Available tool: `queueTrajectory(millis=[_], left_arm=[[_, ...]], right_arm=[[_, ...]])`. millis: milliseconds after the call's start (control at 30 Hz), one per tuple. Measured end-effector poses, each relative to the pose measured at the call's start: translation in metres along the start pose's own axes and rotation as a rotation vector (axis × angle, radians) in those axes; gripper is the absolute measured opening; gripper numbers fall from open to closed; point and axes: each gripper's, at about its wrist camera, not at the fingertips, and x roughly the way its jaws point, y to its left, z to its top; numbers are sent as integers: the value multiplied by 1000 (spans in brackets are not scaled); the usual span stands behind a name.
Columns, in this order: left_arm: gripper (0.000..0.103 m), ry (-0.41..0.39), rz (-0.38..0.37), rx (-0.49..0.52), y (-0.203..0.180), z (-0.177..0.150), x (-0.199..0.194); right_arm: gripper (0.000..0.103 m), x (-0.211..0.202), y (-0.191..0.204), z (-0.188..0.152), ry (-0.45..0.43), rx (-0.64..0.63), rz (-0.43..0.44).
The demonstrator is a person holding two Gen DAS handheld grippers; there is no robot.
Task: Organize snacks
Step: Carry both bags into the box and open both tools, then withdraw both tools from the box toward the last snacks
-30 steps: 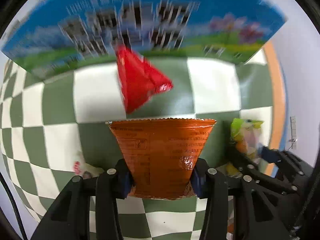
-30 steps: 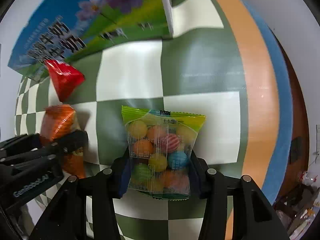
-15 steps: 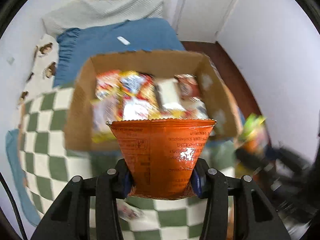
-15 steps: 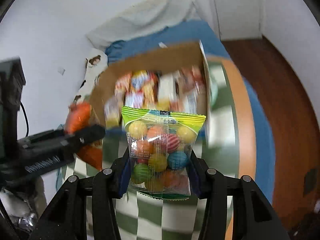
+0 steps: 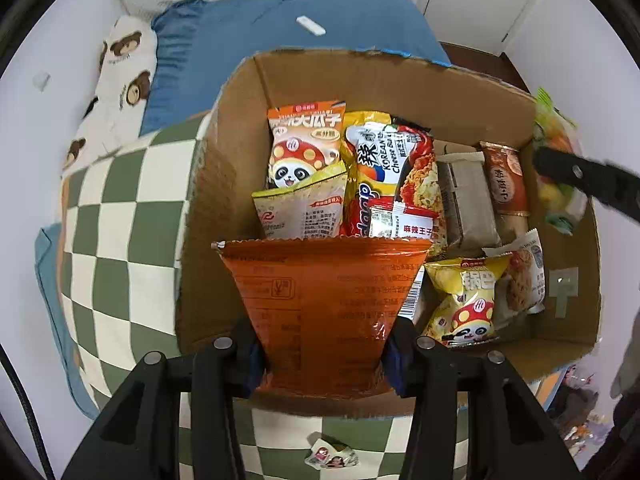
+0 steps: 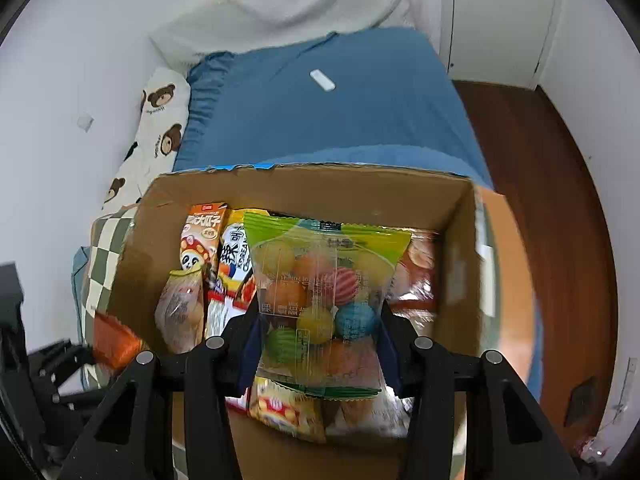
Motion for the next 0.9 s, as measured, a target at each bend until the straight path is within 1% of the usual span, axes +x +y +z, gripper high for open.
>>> queueTrajectory(millis=[33,67,100,133,167,200,267,400,633,733,833,900], left_arm=[[46,7,-7,-10,1,1,3],[48,13,-15,-25,3,3,5],[58,14,-26,-37,3,4,5],[78,15,-33,-43,4,4,4],[88,13,-38,-48,4,5,3],[96,5,-37,-50,3,5,1],[96,-13,-32,-45,1,6,-3],[96,-20,-27,-49,-3,7,-3],[96,-45,-6,-50,-9,2,-4],[96,-56,-4,-55,-11,-4,-7],[96,-80,5,-59,-11,-12,-13],[96,-104,7,-60,-10,-18,-21]], right_arm=[[53,9,-1,10,4,15,8],[60,16,-3,11,6,25,11],[81,21,-4,14,16,31,8],[93,25,-6,13,29,33,-4],[98,27,-8,12,33,36,-7],[98,28,-11,12,34,38,-4],[98,28,-14,6,45,39,-21],[98,29,-15,-8,64,17,-62],[99,10,-13,-37,29,24,-111],[99,0,-13,-53,23,35,-107],[99,-8,-10,-67,14,22,-126],[99,-13,-8,-75,5,22,-124]])
